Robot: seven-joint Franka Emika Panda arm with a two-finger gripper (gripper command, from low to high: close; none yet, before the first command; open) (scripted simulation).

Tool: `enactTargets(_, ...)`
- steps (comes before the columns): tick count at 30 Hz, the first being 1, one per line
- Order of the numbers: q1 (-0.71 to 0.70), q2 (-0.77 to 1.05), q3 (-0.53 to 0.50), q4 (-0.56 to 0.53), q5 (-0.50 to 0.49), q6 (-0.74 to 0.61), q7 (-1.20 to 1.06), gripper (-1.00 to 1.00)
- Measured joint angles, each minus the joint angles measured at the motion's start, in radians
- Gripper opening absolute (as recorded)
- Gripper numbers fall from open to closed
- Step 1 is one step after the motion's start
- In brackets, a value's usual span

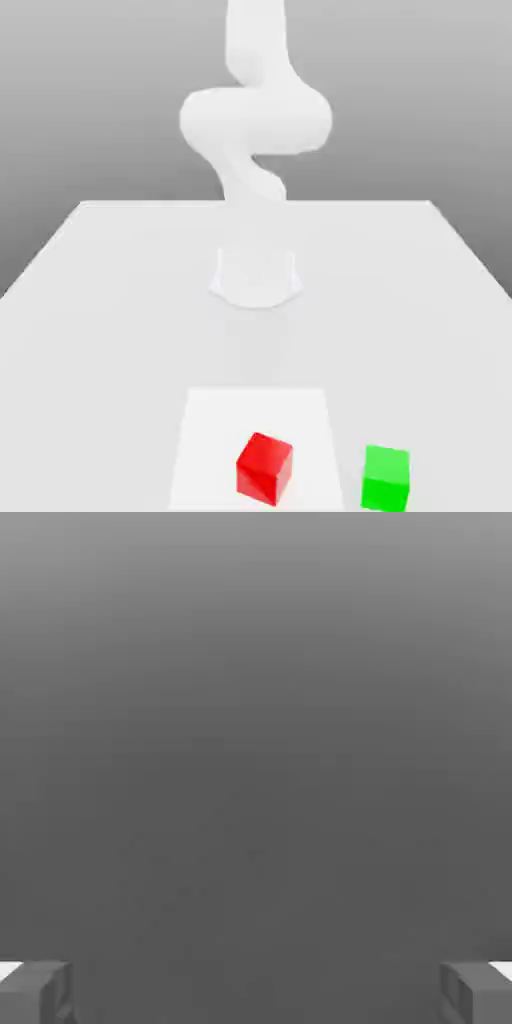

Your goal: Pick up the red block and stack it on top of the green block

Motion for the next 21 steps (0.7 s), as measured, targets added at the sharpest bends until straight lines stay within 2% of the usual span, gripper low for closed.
enactTargets(10,-0.083,0.37,0.085,-0.081,-0.062,0.147,0.208,0.0)
enactTargets(21,-0.103,0.766,0.107,-0.17,-0.083,0.308,0.4,0.0)
